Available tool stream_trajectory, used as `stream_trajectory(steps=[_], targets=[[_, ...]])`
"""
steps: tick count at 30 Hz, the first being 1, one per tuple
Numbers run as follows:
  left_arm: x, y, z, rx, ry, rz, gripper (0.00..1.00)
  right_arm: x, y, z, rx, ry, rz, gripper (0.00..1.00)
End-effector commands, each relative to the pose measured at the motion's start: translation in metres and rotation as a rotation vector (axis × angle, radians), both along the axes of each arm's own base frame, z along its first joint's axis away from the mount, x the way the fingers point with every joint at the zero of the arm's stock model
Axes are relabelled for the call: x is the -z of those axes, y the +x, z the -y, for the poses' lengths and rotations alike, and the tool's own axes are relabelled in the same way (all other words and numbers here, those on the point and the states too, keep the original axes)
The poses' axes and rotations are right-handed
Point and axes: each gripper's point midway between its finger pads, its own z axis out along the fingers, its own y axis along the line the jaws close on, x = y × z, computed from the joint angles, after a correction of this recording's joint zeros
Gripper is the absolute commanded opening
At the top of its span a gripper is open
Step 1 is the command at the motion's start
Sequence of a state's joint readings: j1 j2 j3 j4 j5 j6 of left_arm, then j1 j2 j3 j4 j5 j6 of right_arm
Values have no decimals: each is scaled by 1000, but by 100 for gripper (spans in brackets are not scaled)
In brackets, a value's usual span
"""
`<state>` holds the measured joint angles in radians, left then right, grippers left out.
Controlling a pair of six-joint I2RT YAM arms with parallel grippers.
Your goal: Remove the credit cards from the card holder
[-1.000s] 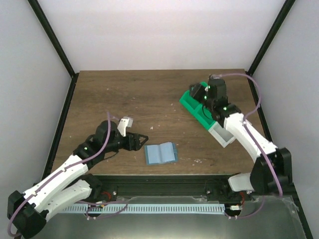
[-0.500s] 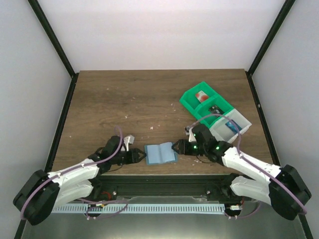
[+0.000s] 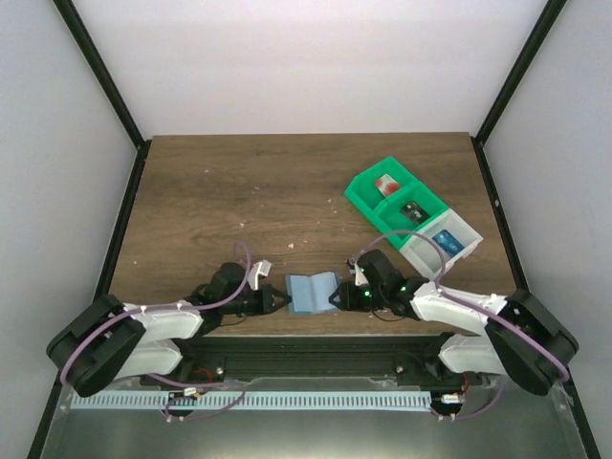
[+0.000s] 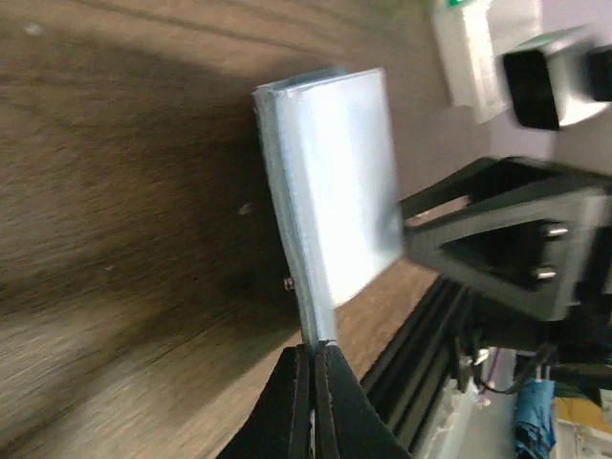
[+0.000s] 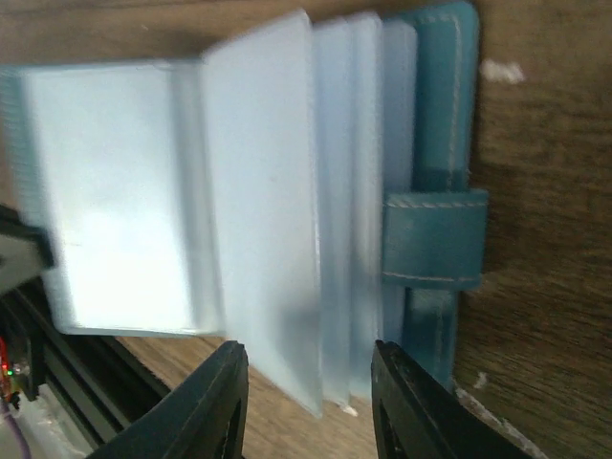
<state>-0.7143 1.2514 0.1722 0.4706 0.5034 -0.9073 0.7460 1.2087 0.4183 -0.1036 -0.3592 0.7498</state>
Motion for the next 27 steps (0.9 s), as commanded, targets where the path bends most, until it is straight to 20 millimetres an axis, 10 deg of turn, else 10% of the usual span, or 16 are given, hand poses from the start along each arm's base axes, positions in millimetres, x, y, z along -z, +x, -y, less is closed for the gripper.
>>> stream_trajectory(steps=[1,14,20,27], targets=[[-43,6,16,32,-137,100,0,7,-3,-10,-26,41,1,36],[-62,1,17,60,-203,149,0,14,-1,-17,-10,63,-11,20],[-25,26,-12,-83,76,113,2,9,1,-18,-8,69,1,21],[-37,37,-34,-159,155,137,46,-17,11,-17,5,61,68,35]])
